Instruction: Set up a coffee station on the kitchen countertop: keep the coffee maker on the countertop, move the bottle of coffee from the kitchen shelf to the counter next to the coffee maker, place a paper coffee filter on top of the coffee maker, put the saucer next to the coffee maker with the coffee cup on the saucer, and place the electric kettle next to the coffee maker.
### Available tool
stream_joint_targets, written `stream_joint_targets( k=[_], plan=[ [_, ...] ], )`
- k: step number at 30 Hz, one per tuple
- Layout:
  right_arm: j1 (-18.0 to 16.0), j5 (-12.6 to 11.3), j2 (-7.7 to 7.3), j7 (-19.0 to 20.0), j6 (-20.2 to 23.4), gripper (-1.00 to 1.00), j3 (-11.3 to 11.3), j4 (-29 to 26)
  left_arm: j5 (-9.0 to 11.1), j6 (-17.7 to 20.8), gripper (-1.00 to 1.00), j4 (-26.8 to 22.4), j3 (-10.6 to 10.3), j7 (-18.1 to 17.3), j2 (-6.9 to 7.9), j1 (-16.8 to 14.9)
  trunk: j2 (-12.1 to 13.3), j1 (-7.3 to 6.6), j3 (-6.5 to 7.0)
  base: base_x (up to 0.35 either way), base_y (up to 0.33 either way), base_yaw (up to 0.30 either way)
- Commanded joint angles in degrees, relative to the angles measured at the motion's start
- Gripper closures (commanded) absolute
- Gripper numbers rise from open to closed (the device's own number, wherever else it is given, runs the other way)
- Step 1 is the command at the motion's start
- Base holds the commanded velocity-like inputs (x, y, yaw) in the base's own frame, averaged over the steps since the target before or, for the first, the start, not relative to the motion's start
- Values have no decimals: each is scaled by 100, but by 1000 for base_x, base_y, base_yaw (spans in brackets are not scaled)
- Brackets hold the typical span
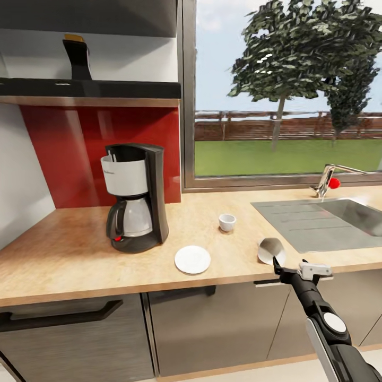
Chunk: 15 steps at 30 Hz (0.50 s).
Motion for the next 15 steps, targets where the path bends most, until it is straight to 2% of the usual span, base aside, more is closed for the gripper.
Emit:
stream_joint_targets(
  k=[1,8,15],
  plan=[
    [-2,-60,-2,7,14,-100,-2,-5,7,-5,-100,-2,19,2,-3,-2,-3,1,-6,81,0,0],
    [-2,-60,-2,7,15,-100,-6,-5,7,-5,-100,-2,19,4,-3,-2,-3,1,-6,39,0,0],
    [-2,-60,-3,7,15,-100,-6,-5,7,-5,-100,-2,19,3,-3,-2,-3,1,-6,129,0,0]
  ],
)
